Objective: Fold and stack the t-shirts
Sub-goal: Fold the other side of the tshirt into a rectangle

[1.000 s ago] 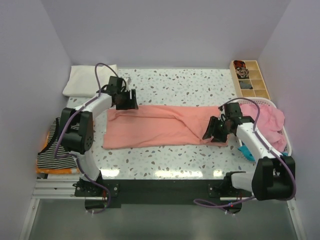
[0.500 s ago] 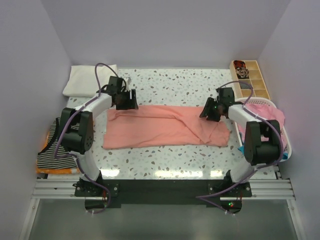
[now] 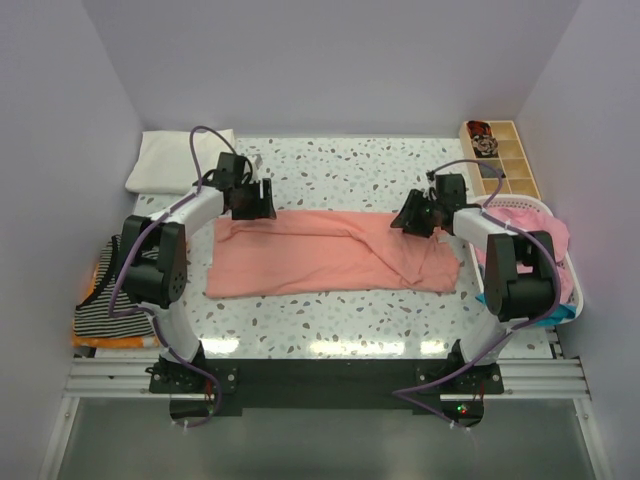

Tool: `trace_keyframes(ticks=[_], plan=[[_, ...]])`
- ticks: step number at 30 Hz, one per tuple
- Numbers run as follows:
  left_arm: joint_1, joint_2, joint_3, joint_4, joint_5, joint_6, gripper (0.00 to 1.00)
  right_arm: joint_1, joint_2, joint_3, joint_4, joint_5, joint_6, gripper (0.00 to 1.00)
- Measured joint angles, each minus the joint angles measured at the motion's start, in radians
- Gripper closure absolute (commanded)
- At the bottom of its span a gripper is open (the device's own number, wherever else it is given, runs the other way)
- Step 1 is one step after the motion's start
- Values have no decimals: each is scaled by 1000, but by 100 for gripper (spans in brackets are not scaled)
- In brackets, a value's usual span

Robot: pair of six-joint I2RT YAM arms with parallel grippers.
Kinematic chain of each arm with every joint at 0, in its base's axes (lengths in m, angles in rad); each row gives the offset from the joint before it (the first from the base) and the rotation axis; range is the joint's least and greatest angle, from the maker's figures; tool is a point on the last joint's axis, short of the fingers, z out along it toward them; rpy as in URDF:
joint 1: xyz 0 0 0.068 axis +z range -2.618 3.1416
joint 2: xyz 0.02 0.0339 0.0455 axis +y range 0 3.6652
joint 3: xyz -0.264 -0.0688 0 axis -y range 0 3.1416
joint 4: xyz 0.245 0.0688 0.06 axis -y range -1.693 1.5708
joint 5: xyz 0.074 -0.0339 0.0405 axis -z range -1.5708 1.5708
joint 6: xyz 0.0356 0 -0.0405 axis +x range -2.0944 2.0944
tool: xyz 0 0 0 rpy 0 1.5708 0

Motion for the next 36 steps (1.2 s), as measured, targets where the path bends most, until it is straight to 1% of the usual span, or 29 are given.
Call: trace_keyframes(ticks=[10,15,17,19,22,23,24,31,36], plan=[[0,11,0,0,-1,0,31,44,-13,0,-1,3,1,54],[0,13,0,-3,-10,0,31,102,-93,4,-38,90,-3,54],[0,14,0,-4,-17,0,31,130,-127,13,-55,135,-6,53],[0,14,0,-7,-24,0,31,152,-159,15,-61,172,-11,55],[0,14,0,-8,-29,1,31,167,-169,22,-64,190,-16,55],[0,14,0,-8,-30,1,31,168,-166,23,-65,195,-16,56],[0,14,0,-8,-31,1,31,167,-160,23,-66,199,-17,58],[0,14,0,-16,-34,8,31,166,-48,47,-65,199,-28,61],[0,14,0,-20,-38,14,31,166,22,58,-65,177,-43,61]])
